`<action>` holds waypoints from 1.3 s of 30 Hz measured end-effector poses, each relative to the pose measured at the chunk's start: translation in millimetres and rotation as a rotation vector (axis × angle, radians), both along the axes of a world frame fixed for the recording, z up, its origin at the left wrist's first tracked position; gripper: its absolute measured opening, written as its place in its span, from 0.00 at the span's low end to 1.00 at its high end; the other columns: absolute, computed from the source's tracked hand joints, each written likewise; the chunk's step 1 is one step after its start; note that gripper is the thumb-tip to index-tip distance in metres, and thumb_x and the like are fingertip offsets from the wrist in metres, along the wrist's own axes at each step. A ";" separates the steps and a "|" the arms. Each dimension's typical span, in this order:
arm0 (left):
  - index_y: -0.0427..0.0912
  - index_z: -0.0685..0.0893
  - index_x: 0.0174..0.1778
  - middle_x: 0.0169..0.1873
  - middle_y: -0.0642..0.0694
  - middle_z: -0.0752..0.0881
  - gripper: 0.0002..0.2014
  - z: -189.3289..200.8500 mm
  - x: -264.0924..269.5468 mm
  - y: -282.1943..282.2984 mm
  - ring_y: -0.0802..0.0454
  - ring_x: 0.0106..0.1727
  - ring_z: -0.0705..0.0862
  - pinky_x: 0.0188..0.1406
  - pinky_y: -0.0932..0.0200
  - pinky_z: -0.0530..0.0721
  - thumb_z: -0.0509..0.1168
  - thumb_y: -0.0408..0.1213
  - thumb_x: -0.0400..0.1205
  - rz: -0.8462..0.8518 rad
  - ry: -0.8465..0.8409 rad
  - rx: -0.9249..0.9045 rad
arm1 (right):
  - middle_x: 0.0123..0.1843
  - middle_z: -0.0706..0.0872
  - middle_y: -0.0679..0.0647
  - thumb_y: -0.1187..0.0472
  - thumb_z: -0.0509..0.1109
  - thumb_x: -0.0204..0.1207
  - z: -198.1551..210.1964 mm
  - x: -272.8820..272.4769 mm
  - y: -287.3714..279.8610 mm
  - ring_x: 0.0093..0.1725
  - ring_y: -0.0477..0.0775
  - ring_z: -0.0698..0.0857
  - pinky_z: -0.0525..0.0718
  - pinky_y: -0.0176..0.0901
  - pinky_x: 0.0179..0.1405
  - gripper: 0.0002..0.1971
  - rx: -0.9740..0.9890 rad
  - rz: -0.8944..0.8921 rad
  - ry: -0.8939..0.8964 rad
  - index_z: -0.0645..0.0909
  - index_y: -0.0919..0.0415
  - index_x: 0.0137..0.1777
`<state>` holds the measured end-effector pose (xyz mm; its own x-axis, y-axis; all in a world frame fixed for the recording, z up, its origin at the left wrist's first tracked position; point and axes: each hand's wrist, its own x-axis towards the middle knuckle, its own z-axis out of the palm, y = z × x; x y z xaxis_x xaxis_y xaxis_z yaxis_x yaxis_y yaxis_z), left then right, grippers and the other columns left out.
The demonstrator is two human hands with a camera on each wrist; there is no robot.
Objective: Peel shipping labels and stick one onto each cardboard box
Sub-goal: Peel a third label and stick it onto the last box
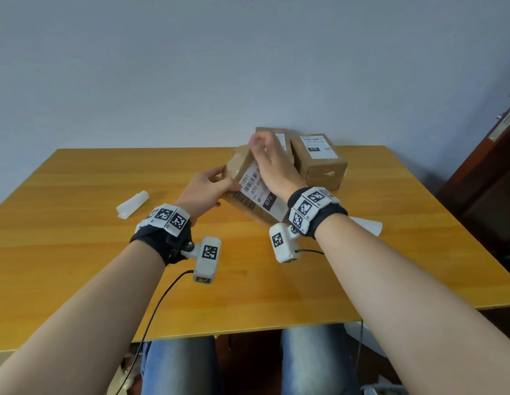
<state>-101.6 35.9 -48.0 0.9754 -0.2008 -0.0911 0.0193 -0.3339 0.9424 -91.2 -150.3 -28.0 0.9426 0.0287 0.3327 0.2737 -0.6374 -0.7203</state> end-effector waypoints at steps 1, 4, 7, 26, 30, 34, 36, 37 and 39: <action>0.54 0.80 0.77 0.55 0.47 0.91 0.37 2.2 -0.8 -0.7 0.49 0.58 0.89 0.53 0.51 0.87 0.73 0.52 0.68 0.002 -0.009 -0.003 | 0.68 0.81 0.51 0.29 0.52 0.85 -3.2 0.7 0.2 0.55 0.48 0.84 0.83 0.45 0.46 0.32 -0.064 0.029 0.000 0.69 0.53 0.75; 0.57 0.84 0.69 0.50 0.52 0.92 0.31 8.1 -3.7 -2.8 0.52 0.53 0.88 0.51 0.53 0.87 0.71 0.52 0.67 0.012 -0.020 -0.006 | 0.63 0.81 0.49 0.21 0.47 0.69 -7.2 -1.1 -0.4 0.51 0.47 0.81 0.70 0.31 0.32 0.47 -0.160 0.002 -0.058 0.68 0.56 0.77; 0.59 0.86 0.61 0.49 0.52 0.92 0.23 12.4 -3.5 -3.8 0.52 0.51 0.86 0.51 0.51 0.85 0.69 0.53 0.68 0.022 -0.024 -0.022 | 0.59 0.83 0.48 0.20 0.46 0.68 -8.4 -1.5 1.2 0.49 0.47 0.82 0.67 0.29 0.31 0.48 -0.170 -0.015 -0.156 0.70 0.58 0.74; 0.49 0.79 0.81 0.66 0.55 0.88 0.45 5.8 2.4 4.2 0.59 0.68 0.85 0.76 0.49 0.80 0.82 0.53 0.65 -0.046 -0.167 0.059 | 0.29 0.76 0.48 0.38 0.55 0.90 -19.4 11.5 -8.0 0.29 0.48 0.76 0.73 0.46 0.32 0.31 0.019 -0.327 -0.174 0.77 0.63 0.36; 0.52 0.78 0.81 0.67 0.55 0.87 0.47 3.2 4.1 7.4 0.55 0.70 0.84 0.76 0.43 0.80 0.82 0.56 0.63 -0.071 -0.165 0.089 | 0.26 0.73 0.47 0.41 0.54 0.92 -21.3 12.9 -9.4 0.27 0.47 0.74 0.73 0.46 0.31 0.30 0.119 -0.376 -0.157 0.68 0.53 0.27; 0.53 0.78 0.80 0.58 0.54 0.88 0.39 -0.1 6.9 9.2 0.56 0.63 0.84 0.67 0.49 0.81 0.79 0.49 0.70 -0.024 -0.161 0.076 | 0.34 0.86 0.50 0.39 0.49 0.92 -17.3 14.9 -17.0 0.38 0.52 0.86 0.83 0.48 0.41 0.30 0.256 -0.377 -0.073 0.77 0.52 0.32; 0.51 0.79 0.79 0.53 0.49 0.88 0.37 -2.1 8.9 10.4 0.53 0.57 0.86 0.57 0.51 0.82 0.76 0.47 0.70 0.039 -0.148 0.030 | 0.44 0.89 0.54 0.41 0.48 0.92 -21.1 16.5 -23.3 0.45 0.54 0.88 0.86 0.51 0.48 0.30 0.270 -0.363 -0.059 0.83 0.55 0.39; 0.50 0.78 0.79 0.54 0.46 0.88 0.37 -4.1 10.4 11.2 0.52 0.56 0.87 0.55 0.51 0.83 0.75 0.46 0.70 0.067 -0.136 0.009 | 0.48 0.89 0.56 0.39 0.49 0.91 -25.0 17.7 -25.6 0.50 0.56 0.87 0.87 0.53 0.52 0.30 0.264 -0.361 -0.033 0.85 0.57 0.43; 0.48 0.76 0.79 0.58 0.44 0.88 0.35 -10.3 13.3 13.4 0.50 0.57 0.89 0.59 0.48 0.86 0.76 0.42 0.74 0.101 -0.099 -0.030 | 0.57 0.87 0.57 0.31 0.45 0.86 -35.6 19.4 -25.9 0.62 0.61 0.83 0.82 0.59 0.61 0.34 0.229 -0.387 0.050 0.83 0.56 0.48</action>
